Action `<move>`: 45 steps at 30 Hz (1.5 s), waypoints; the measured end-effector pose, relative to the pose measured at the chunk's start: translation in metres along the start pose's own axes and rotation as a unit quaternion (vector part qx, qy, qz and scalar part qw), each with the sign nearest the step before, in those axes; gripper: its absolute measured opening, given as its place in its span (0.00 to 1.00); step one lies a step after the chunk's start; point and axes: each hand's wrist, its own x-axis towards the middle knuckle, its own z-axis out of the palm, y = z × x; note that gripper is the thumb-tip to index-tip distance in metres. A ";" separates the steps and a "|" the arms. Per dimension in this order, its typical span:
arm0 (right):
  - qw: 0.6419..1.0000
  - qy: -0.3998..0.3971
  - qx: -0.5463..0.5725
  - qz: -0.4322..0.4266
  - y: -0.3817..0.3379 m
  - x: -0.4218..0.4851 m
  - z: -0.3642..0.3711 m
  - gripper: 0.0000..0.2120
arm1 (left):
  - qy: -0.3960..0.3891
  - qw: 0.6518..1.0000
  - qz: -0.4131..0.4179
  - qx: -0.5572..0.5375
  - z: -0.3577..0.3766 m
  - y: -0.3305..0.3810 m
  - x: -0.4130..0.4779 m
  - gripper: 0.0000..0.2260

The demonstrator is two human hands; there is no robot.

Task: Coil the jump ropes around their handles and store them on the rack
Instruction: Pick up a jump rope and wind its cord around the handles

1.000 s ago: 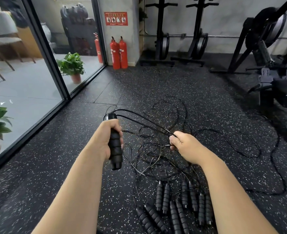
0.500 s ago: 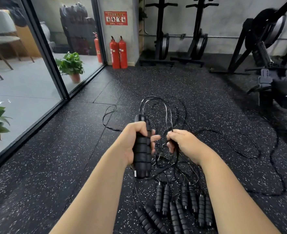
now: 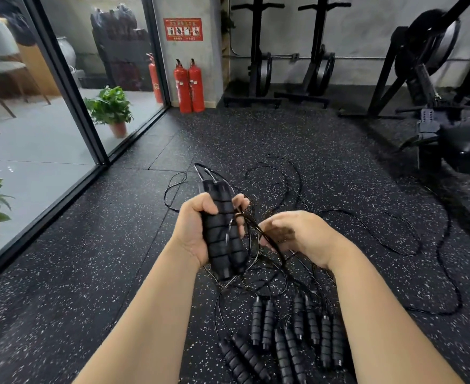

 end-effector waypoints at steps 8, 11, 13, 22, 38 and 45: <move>0.987 -0.016 -0.158 -0.017 0.009 -0.003 -0.010 0.04 | 0.001 0.999 0.016 -0.038 -0.009 0.006 -0.001 0.27; 0.973 0.011 -0.229 -0.019 0.013 0.000 -0.009 0.04 | 0.054 0.998 0.023 -0.012 -0.002 0.003 0.000 0.22; 0.951 0.048 -0.304 -0.009 0.016 0.002 -0.007 0.03 | 0.076 0.997 0.027 -0.015 0.002 0.001 0.002 0.21; 0.864 0.190 -0.465 -0.007 0.019 0.001 0.001 0.07 | 0.084 0.991 0.078 -0.073 0.012 0.003 0.001 0.19; 0.912 0.213 -0.319 -0.144 0.014 0.011 0.033 0.06 | 0.034 0.982 0.103 -0.157 0.015 0.010 -0.003 0.21; 0.859 0.256 -0.436 -0.078 0.012 0.010 0.037 0.21 | 0.062 0.981 0.104 -0.152 0.018 0.008 -0.001 0.19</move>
